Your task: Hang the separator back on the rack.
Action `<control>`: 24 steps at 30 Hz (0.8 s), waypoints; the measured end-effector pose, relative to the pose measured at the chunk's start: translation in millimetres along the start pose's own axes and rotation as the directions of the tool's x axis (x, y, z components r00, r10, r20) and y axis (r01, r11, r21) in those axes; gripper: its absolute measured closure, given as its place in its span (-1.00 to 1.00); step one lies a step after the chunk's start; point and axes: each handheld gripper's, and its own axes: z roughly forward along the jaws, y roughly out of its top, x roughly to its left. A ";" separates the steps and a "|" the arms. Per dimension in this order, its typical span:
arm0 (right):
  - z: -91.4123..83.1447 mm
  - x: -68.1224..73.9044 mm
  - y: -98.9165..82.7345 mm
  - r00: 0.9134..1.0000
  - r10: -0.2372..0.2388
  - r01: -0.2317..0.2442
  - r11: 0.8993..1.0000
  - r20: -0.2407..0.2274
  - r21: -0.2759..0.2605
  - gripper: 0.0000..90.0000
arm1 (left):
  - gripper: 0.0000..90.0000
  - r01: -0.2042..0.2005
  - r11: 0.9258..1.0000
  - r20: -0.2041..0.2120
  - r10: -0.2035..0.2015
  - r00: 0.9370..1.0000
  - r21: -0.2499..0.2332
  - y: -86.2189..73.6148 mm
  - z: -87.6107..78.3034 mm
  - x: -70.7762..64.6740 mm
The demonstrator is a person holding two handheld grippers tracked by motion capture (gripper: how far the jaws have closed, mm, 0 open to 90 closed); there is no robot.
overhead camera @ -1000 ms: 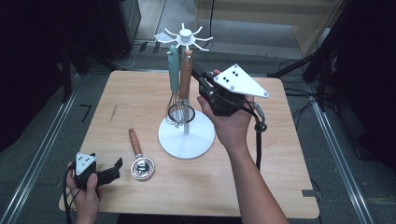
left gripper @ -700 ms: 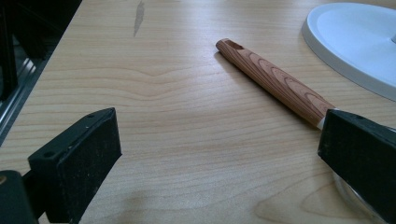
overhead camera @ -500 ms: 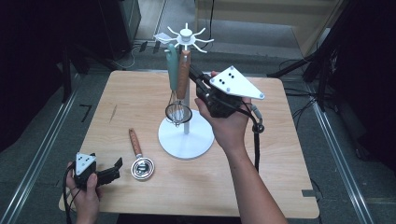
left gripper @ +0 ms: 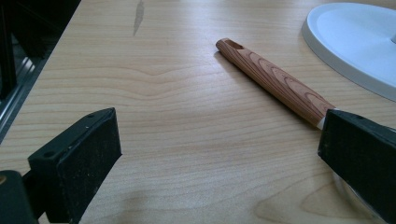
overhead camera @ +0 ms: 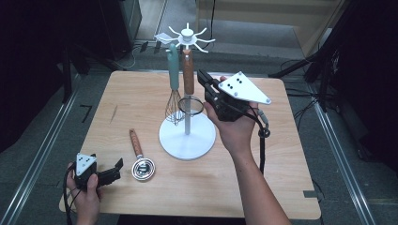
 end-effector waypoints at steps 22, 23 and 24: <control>-30.9 -35.3 -53.5 0.993 0.059 -0.068 0.994 0.102 0.090 0.50 | -1.00 0.004 0.999 0.072 -0.008 0.997 0.047 0.8 0.9 2.4; -32.6 -36.5 -56.1 0.993 0.062 -0.072 0.993 0.103 0.093 0.48 | -1.00 -0.003 0.998 0.070 -0.001 0.998 0.056 0.9 1.3 2.1; -34.5 -37.6 -59.4 0.992 0.067 -0.077 0.992 0.106 0.097 0.46 | -1.00 -0.002 0.998 0.070 -0.002 0.998 0.056 0.8 1.4 1.7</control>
